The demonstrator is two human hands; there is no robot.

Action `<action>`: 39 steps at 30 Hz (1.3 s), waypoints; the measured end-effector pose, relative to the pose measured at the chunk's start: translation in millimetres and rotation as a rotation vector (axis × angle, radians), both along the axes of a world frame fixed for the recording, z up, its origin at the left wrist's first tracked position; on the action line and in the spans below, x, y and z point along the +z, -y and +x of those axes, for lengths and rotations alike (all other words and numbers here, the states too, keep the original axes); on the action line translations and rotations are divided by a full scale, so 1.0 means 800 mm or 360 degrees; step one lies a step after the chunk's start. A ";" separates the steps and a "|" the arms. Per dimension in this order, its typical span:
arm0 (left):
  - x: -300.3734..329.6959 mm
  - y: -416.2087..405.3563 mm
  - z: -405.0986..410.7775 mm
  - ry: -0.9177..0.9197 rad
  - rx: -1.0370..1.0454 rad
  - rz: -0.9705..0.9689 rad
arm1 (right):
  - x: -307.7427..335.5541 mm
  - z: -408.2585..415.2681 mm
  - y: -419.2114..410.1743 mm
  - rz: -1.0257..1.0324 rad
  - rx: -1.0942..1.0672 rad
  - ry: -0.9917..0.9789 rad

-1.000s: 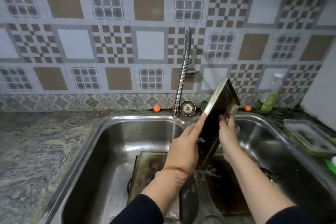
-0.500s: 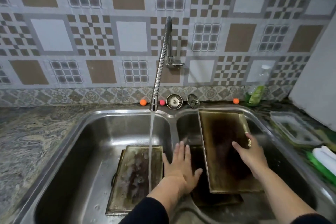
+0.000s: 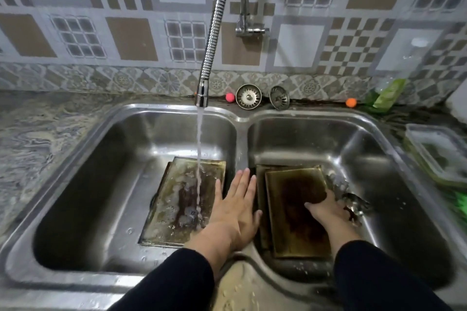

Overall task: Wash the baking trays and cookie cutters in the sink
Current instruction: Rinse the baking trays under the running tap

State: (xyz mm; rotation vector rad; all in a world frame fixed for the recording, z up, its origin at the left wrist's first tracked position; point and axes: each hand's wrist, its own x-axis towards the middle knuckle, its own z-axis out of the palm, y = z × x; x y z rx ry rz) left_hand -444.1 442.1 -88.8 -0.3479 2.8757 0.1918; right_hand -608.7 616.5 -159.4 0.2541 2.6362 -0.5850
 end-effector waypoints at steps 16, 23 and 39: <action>-0.004 0.007 -0.004 0.0009 -0.0055 0.0107 | 0.038 0.022 0.057 0.0016 0.0305 -0.0167; -0.005 0.047 0.016 -0.0163 -0.0121 0.0453 | 0.119 0.135 0.138 -0.0252 0.0837 -0.0792; -0.076 0.223 0.092 0.0493 0.0663 0.0567 | -0.002 0.175 0.290 -0.0408 0.0195 0.0360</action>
